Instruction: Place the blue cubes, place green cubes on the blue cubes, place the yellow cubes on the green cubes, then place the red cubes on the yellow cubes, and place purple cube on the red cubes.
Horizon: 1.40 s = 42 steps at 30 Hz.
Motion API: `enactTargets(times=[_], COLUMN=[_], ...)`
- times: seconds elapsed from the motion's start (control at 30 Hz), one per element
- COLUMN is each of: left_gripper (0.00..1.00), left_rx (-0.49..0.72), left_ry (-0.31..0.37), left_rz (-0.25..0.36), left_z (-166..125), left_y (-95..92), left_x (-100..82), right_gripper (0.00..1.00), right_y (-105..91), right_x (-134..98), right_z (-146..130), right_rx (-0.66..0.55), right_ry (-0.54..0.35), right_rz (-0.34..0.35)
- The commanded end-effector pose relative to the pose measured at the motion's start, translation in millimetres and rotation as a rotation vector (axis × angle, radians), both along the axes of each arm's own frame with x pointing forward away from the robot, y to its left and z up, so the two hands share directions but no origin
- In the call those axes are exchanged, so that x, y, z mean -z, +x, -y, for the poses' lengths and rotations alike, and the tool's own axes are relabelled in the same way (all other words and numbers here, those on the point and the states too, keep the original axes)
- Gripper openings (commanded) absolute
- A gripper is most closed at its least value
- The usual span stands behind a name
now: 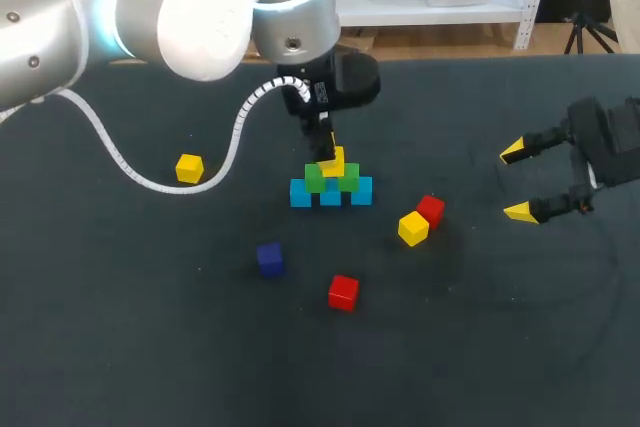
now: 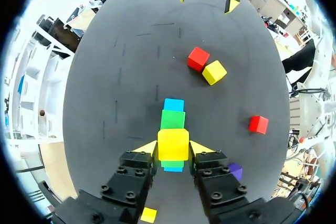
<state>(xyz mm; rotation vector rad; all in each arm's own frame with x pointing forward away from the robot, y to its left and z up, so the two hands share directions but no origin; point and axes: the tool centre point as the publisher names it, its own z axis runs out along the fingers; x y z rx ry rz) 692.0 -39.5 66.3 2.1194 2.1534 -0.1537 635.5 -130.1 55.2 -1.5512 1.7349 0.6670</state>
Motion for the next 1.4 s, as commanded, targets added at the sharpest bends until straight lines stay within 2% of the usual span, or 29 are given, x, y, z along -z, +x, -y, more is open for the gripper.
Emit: enactTargets(times=[0.03,0.43,0.77,1.0,1.4], left_gripper=[0.0,0.0,0.09,0.25,0.26], left_rx=[0.002,0.001,0.002,0.003,0.004], left_ry=[0.004,0.005,0.008,0.011,0.01], left_rz=[-0.004,-0.009,-0.009,-0.01,-0.011], left_z=[0.0,-1.0,-1.0,-1.3,-1.7], left_y=[1.6,0.9,2.2,2.3,4.1], left_x=[-0.5,1.4,1.4,1.6,2.5], right_gripper=[1.0,1.0,1.0,1.0,1.0], right_y=[0.1,0.1,0.1,0.1,0.1], right_x=[0.6,0.6,0.6,0.6,0.6], right_z=[0.0,0.0,0.0,0.0,0.0], right_rx=[0.0,0.0,0.0,0.0,0.0], right_ry=[0.002,0.002,0.002,0.002,0.002], right_rz=[0.001,0.001,0.001,0.001,0.001])
